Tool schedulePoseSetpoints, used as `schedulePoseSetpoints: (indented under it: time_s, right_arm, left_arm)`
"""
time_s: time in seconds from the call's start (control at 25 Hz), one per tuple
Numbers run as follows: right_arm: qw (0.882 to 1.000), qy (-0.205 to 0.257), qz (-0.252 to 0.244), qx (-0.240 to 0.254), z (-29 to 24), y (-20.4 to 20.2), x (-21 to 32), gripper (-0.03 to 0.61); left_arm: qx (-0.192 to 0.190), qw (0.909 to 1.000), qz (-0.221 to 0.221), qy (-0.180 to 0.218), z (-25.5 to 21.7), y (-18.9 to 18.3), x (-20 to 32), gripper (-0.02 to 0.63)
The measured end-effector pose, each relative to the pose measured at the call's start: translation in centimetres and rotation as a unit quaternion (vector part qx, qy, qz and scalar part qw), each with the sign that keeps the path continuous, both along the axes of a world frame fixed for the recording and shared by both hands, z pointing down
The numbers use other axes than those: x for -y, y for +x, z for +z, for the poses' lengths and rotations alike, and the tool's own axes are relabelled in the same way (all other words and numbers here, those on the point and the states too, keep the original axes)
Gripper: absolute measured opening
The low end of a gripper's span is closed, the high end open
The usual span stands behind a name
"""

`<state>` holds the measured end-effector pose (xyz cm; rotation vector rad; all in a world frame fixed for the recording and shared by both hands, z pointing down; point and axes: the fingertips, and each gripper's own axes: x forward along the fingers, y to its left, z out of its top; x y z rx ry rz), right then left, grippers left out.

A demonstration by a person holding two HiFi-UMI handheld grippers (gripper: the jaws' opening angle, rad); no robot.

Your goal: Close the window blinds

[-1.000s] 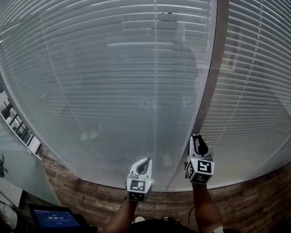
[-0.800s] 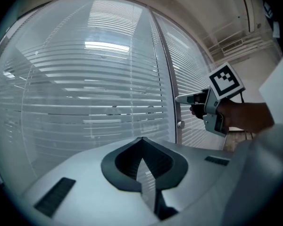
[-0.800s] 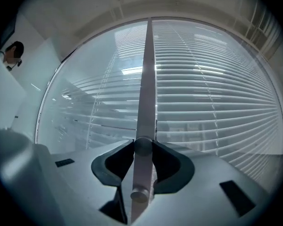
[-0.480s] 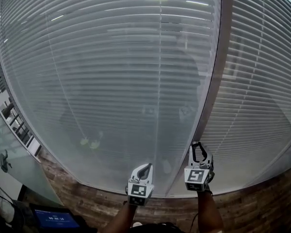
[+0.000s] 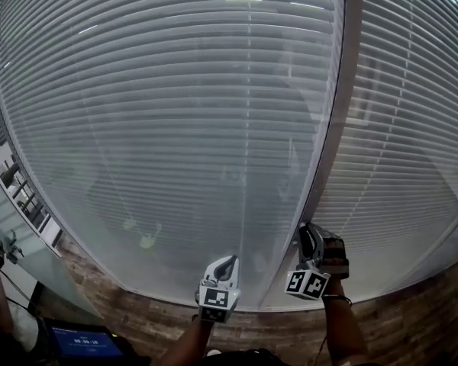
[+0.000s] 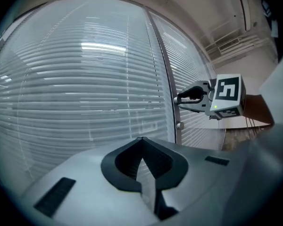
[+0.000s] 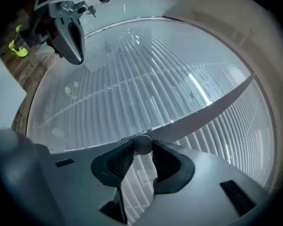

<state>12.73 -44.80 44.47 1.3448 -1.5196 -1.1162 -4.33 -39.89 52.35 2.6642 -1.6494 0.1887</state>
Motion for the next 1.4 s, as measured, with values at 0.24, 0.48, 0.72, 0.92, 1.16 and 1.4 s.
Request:
schedulePoseSetpoints:
  time_s: [0.24, 0.48, 0.72, 0.92, 1.16, 1.4]
  right_arm:
    - [1.000, 0.018, 0.001, 0.016, -0.2, 0.2, 0.0, 0.126]
    - [0.971, -0.009, -0.032, 0.238, -1.8, 1.0, -1.6, 0.156]
    - [0.896, -0.033, -0.099, 0.432, -2.9, 0.1, -4.9, 0.155]
    - [0.878, -0.041, -0.107, 0.465, -1.8, -0.3, -6.8, 0.092]
    - [0.873, -0.043, -0.095, 0.476, -0.9, -0.3, -8.9, 0.005]
    - [0.874, -0.040, -0.109, 0.472, -0.4, -2.4, -12.4, 0.003]
  left_arm:
    - [0.001, 1.0000, 0.002, 0.000, -0.4, 0.5, -0.1, -0.008]
    - [-0.003, 1.0000, -0.001, 0.002, -1.4, 1.5, -0.4, -0.006]
    - [-0.022, 0.9990, -0.020, 0.033, -4.5, 0.5, -2.3, -0.008]
    - [-0.027, 0.9978, -0.052, 0.030, -4.7, -0.4, -3.9, -0.008]
    - [-0.061, 0.9954, -0.067, 0.031, -5.3, -1.4, -5.6, -0.007]
    - [-0.057, 0.9966, -0.051, 0.031, -5.3, -2.0, -8.4, -0.008]
